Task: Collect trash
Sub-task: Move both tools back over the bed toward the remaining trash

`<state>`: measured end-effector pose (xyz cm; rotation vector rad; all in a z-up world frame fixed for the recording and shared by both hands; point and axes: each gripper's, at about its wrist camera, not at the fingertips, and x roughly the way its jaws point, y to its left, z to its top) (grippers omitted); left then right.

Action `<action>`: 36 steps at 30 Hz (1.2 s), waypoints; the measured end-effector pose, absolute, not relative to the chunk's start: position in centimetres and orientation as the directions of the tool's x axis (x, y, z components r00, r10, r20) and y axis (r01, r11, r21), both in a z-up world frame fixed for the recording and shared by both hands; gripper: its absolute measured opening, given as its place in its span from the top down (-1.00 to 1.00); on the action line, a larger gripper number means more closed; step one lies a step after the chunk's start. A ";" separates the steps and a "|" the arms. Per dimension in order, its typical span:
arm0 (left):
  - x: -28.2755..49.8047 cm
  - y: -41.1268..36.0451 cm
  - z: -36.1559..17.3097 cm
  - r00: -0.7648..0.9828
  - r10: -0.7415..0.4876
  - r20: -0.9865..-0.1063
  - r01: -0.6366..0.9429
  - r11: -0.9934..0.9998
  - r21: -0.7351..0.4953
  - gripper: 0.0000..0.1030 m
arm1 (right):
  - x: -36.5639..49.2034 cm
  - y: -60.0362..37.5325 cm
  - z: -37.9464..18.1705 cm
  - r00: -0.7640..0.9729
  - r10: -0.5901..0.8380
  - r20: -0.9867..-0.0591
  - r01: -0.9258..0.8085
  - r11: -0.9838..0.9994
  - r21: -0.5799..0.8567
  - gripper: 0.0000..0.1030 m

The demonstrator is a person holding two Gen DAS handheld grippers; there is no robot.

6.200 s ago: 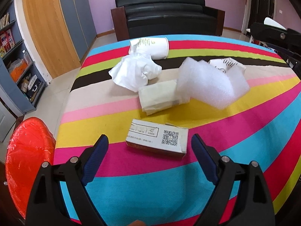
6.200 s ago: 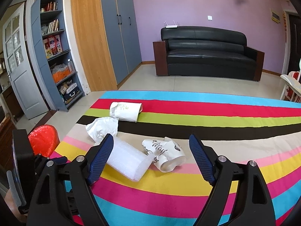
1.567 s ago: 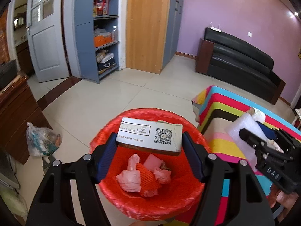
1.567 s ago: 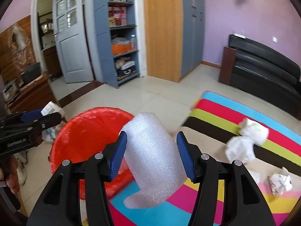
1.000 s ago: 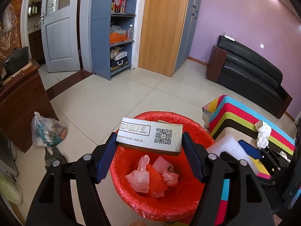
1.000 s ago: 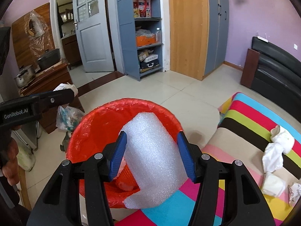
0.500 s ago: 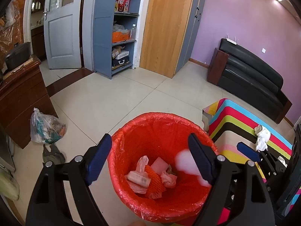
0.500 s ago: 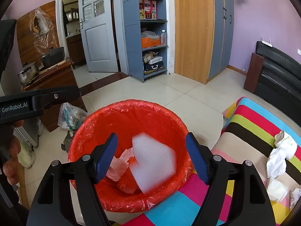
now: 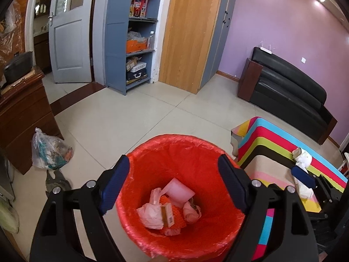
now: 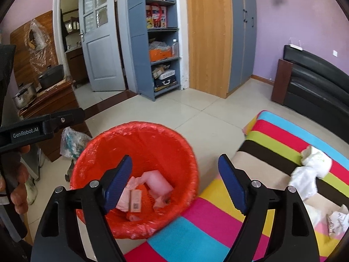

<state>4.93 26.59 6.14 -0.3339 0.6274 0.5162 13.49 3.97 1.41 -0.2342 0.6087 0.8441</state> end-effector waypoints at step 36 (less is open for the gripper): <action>16.9 6.6 2.9 0.743 0.188 -0.642 -0.287 0.957 -0.051 -0.59 | 22.2 -21.2 0.6 0.714 0.387 -0.584 -0.450 0.892 0.042 -0.59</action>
